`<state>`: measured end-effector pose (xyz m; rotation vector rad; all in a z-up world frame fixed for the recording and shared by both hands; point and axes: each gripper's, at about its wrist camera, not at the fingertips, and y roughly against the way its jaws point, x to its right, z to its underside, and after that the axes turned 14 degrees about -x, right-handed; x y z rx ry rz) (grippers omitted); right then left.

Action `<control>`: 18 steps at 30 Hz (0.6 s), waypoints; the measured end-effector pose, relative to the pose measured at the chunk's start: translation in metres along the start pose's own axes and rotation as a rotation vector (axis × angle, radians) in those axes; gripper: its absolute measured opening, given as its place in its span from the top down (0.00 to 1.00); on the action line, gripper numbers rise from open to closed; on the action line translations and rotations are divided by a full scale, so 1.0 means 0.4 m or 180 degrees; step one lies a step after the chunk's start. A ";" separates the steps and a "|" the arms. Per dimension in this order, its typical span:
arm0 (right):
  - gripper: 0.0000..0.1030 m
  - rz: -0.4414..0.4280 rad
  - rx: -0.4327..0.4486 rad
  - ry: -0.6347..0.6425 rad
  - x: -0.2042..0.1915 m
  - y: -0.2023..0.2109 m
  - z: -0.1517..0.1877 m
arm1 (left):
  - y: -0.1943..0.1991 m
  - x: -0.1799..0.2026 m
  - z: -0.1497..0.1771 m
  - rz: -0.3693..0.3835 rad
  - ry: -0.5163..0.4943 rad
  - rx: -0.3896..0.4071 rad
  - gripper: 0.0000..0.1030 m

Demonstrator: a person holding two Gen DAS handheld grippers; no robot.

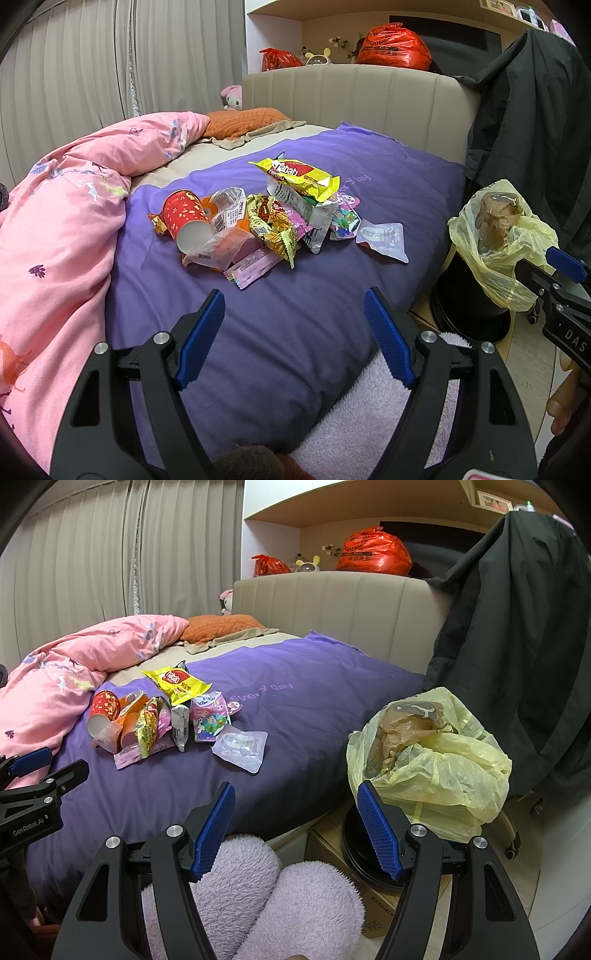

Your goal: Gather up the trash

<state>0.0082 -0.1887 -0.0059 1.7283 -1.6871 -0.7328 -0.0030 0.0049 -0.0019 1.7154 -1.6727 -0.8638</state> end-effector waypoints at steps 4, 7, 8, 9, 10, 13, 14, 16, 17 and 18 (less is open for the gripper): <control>0.37 0.0000 0.0001 0.0001 0.000 0.000 0.000 | 0.000 -0.002 0.001 0.0000 0.0008 0.0006 0.28; 0.37 0.0000 -0.0002 0.0015 -0.003 -0.001 0.005 | 0.000 -0.003 0.000 0.0002 0.0008 0.0005 0.28; 0.37 -0.0001 -0.0003 0.0015 -0.003 -0.001 0.005 | 0.000 -0.003 0.000 0.0001 0.0008 0.0003 0.28; 0.37 -0.0003 -0.0004 0.0014 -0.003 -0.001 0.005 | -0.001 -0.003 0.001 0.0001 0.0009 0.0002 0.28; 0.37 -0.0003 -0.0003 0.0013 -0.003 -0.001 0.005 | 0.000 -0.003 0.001 0.0001 0.0010 0.0004 0.28; 0.37 -0.0005 -0.0007 0.0017 -0.004 -0.003 0.006 | 0.000 -0.005 0.001 0.0003 0.0010 0.0007 0.28; 0.37 -0.0004 -0.0008 0.0022 -0.005 -0.003 0.007 | 0.000 -0.005 0.000 0.0002 0.0011 0.0007 0.28; 0.37 -0.0005 -0.0008 0.0021 -0.006 -0.004 0.007 | -0.001 -0.005 0.001 0.0003 0.0011 0.0004 0.28; 0.37 -0.0004 -0.0011 0.0019 -0.006 -0.004 0.007 | -0.001 -0.005 0.001 0.0003 0.0013 0.0003 0.28; 0.37 -0.0006 -0.0012 0.0020 -0.006 -0.004 0.008 | 0.000 -0.005 0.001 0.0003 0.0013 0.0005 0.28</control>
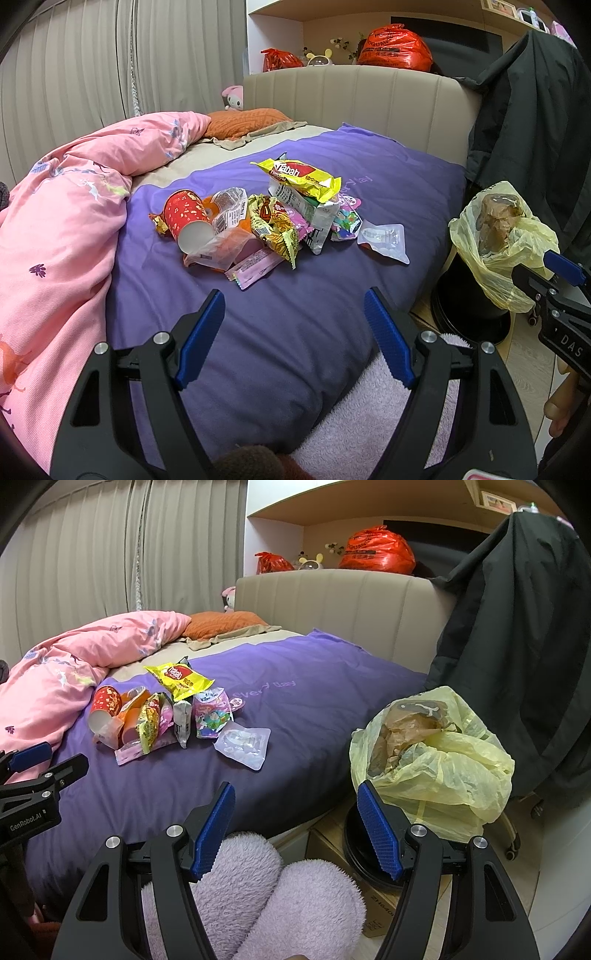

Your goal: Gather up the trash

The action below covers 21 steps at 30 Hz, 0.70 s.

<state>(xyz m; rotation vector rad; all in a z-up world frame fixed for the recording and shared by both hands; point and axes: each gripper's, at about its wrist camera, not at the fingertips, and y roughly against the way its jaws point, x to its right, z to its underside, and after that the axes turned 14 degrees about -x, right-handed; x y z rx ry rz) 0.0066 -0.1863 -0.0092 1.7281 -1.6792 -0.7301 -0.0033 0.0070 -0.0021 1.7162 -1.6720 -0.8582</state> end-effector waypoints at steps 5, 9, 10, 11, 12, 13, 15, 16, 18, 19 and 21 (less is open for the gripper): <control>0.37 0.0007 0.0002 0.0006 -0.003 -0.002 0.000 | 0.000 -0.002 0.000 0.0002 0.0000 0.0001 0.28; 0.37 0.0009 0.0000 0.0002 -0.003 -0.002 -0.001 | 0.000 -0.003 0.000 0.0002 0.0002 0.0003 0.28; 0.37 0.0006 0.0000 0.0003 -0.002 -0.002 -0.001 | 0.000 -0.003 0.000 0.0002 0.0002 0.0004 0.28; 0.37 0.0005 -0.0001 0.0003 -0.003 -0.002 0.001 | 0.000 -0.003 -0.001 0.0003 0.0001 0.0002 0.28; 0.37 0.0009 -0.0002 0.0004 -0.002 -0.002 -0.002 | 0.000 -0.003 -0.001 0.0003 0.0001 0.0002 0.28; 0.37 0.0009 -0.0002 0.0005 -0.002 -0.002 -0.002 | 0.000 -0.003 0.000 0.0003 0.0001 0.0002 0.28; 0.37 0.0007 -0.0001 0.0004 -0.001 -0.002 -0.003 | -0.001 -0.003 0.000 0.0006 0.0002 -0.0001 0.28; 0.37 0.0003 -0.0005 0.0004 -0.002 -0.003 -0.002 | -0.001 -0.005 -0.001 0.0008 0.0006 -0.0006 0.28; 0.37 0.0010 -0.0006 0.0011 -0.002 -0.004 -0.002 | -0.004 -0.007 -0.002 0.0017 0.0011 -0.0020 0.28; 0.37 0.0016 -0.0004 0.0021 -0.003 -0.005 -0.001 | -0.007 -0.009 -0.006 0.0032 0.0014 -0.0028 0.28; 0.37 0.0025 -0.0005 0.0063 -0.010 -0.021 -0.007 | -0.015 -0.015 -0.014 0.0063 0.0022 -0.0044 0.28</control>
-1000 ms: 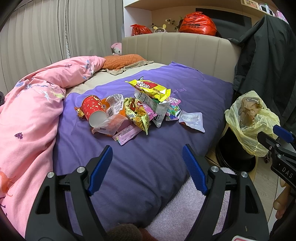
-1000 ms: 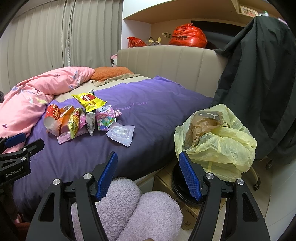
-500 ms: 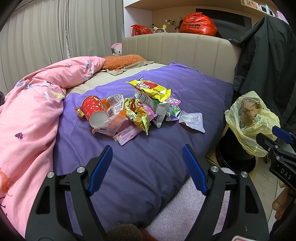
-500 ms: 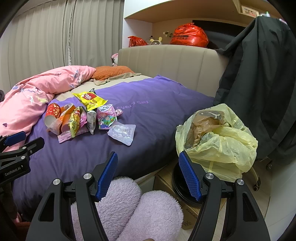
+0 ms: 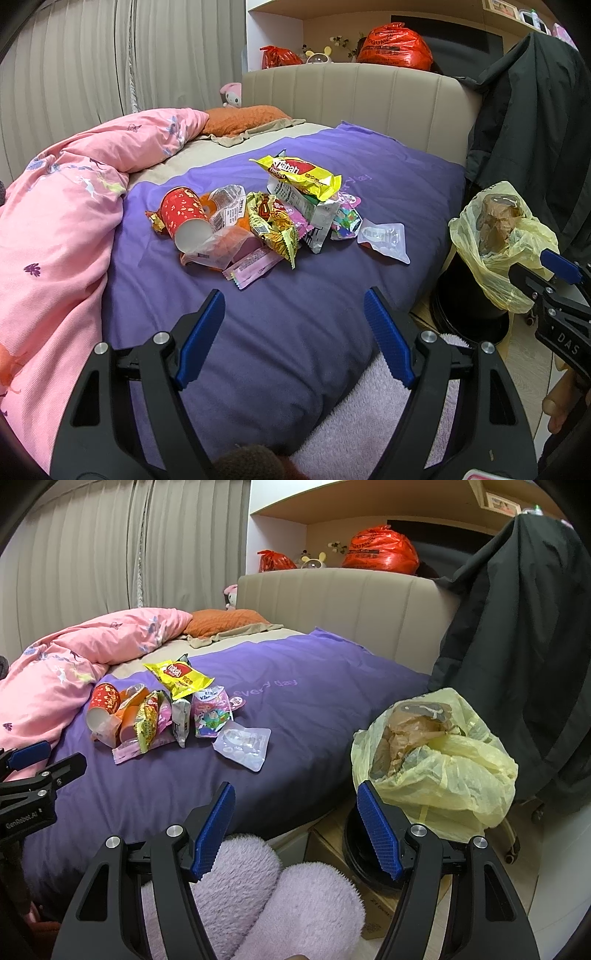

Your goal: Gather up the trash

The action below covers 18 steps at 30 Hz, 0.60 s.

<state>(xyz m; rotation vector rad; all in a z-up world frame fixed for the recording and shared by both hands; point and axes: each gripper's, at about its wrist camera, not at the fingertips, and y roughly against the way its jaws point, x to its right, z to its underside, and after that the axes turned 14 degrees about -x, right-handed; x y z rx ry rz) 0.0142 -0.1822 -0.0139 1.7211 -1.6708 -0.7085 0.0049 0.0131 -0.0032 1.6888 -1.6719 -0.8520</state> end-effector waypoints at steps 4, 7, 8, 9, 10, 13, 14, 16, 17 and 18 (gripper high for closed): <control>0.37 -0.0005 -0.0008 0.0109 -0.007 -0.029 -0.029 | -0.031 -0.037 -0.038 0.0060 -0.0034 -0.0114 0.28; 0.37 -0.0016 -0.0016 0.0214 -0.016 -0.062 -0.066 | -0.046 -0.100 -0.098 0.0124 -0.0079 -0.0166 0.28; 0.37 -0.0024 -0.0021 0.0243 -0.022 -0.075 -0.079 | -0.053 -0.132 -0.126 0.0184 -0.0090 -0.0162 0.28; 0.37 -0.0048 -0.0027 0.0271 -0.029 -0.090 -0.089 | -0.061 -0.167 -0.152 0.0260 -0.0098 -0.0139 0.28; 0.37 -0.0078 -0.0040 0.0301 -0.037 -0.107 -0.101 | -0.070 -0.198 -0.173 0.0331 -0.0109 -0.0110 0.28; 0.37 -0.0143 -0.0100 0.0374 -0.066 -0.159 -0.134 | -0.119 -0.327 -0.231 0.0502 0.0037 -0.0058 0.26; 0.37 -0.0173 -0.0131 0.0400 -0.077 -0.179 -0.143 | -0.147 -0.377 -0.246 0.0554 0.0189 -0.0123 0.25; 0.37 -0.0202 -0.0161 0.0445 -0.094 -0.205 -0.156 | -0.199 -0.452 -0.269 0.0652 0.0479 -0.0291 0.24; 0.37 -0.0200 -0.0175 0.0476 -0.105 -0.221 -0.163 | -0.213 -0.469 -0.275 0.0675 0.0559 -0.0312 0.24; 0.37 -0.0197 -0.0185 0.0503 -0.118 -0.234 -0.171 | -0.231 -0.488 -0.280 0.0710 0.0660 -0.0331 0.24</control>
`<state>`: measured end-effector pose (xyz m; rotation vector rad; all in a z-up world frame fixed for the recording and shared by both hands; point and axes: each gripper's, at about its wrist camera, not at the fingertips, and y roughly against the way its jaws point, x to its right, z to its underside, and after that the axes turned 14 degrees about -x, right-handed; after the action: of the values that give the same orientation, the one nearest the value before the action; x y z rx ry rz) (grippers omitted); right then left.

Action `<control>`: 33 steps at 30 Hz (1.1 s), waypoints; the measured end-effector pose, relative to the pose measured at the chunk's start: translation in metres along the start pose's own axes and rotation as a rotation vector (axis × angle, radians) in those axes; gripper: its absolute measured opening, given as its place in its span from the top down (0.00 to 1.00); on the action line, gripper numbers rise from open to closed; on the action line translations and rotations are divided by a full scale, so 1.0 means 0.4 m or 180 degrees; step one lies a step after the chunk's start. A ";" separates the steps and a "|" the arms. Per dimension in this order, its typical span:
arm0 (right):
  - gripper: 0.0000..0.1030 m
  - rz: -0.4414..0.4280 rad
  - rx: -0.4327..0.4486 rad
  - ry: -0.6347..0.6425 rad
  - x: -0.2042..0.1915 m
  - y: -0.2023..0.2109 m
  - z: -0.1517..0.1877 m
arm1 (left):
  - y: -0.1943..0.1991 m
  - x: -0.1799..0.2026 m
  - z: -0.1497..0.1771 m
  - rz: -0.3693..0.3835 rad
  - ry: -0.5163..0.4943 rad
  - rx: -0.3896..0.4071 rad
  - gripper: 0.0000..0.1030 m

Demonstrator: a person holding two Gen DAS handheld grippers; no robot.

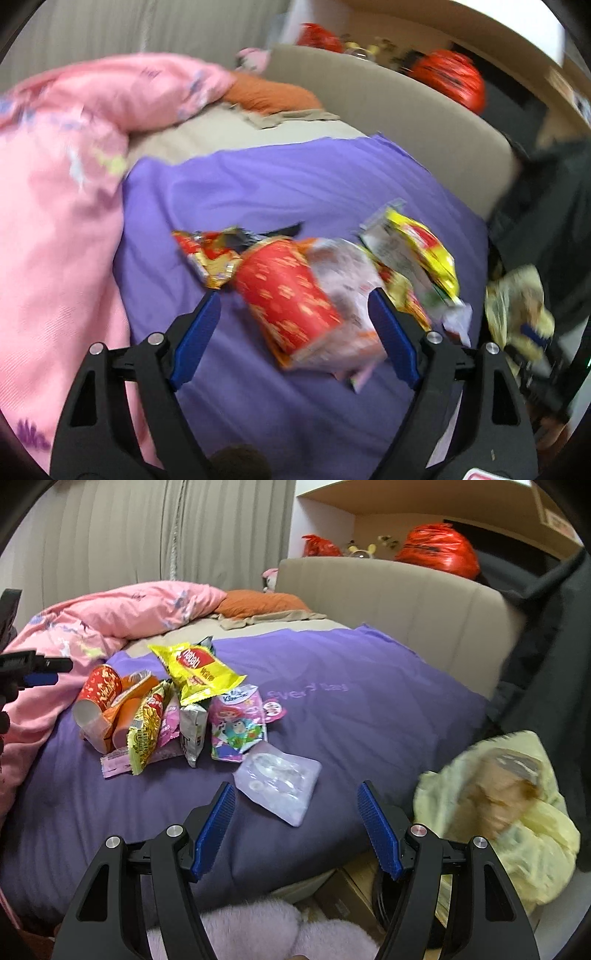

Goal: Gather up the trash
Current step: 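Grasp the red paper cup with the left tool while the right tool grasps the yellow chip bag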

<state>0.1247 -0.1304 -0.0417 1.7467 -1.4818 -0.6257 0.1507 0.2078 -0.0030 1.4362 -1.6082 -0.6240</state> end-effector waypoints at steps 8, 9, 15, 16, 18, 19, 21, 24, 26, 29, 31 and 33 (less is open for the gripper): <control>0.37 -0.0257 0.0124 0.0329 -0.088 -0.045 -0.114 | -0.138 -0.028 -0.064 0.0197 0.0219 -0.0314 0.24; 0.37 -0.0276 0.0157 0.0402 -0.102 -0.045 -0.132 | -0.149 -0.031 -0.067 0.0193 0.0224 -0.0323 0.24; 0.37 -0.0324 0.0264 0.0810 -0.200 -0.105 -0.277 | -0.200 -0.060 -0.057 0.0364 0.0281 -0.0506 0.26; 0.37 -0.0390 0.0223 0.0850 -0.208 -0.131 -0.308 | -0.201 -0.068 -0.054 0.0401 0.0294 -0.0528 0.26; 0.37 -0.0480 0.0097 0.0891 -0.217 -0.172 -0.349 | -0.197 -0.081 -0.053 0.0490 0.0323 -0.0540 0.29; 0.38 -0.0538 0.0009 0.0919 -0.218 -0.193 -0.363 | -0.194 -0.088 -0.053 0.0542 0.0338 -0.0548 0.31; 0.40 -0.0625 -0.0150 0.0952 -0.220 -0.223 -0.381 | -0.185 -0.101 -0.052 0.0596 0.0371 -0.0539 0.35; 0.64 -0.0712 -0.0226 0.0956 -0.212 -0.210 -0.372 | -0.173 -0.116 -0.051 0.0597 0.0423 -0.0476 0.40; 0.80 -0.0663 -0.0251 0.0972 -0.209 -0.192 -0.356 | -0.171 -0.115 -0.050 0.0607 0.0437 -0.0471 0.40; 0.84 -0.0600 -0.0281 0.0987 -0.198 -0.170 -0.328 | -0.172 -0.106 -0.044 0.0569 0.0409 -0.0473 0.41; 0.85 -0.0625 -0.0274 0.0914 -0.176 -0.152 -0.312 | -0.166 -0.100 -0.038 0.0503 0.0376 -0.0437 0.43; 0.87 -0.0670 -0.0219 0.0799 -0.152 -0.124 -0.299 | -0.147 -0.092 -0.029 0.0460 0.0326 -0.0365 0.44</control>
<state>0.2335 -0.0414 -0.0154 1.8660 -1.1034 -0.5337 0.1901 0.2328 -0.0555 1.2366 -1.5546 -0.5412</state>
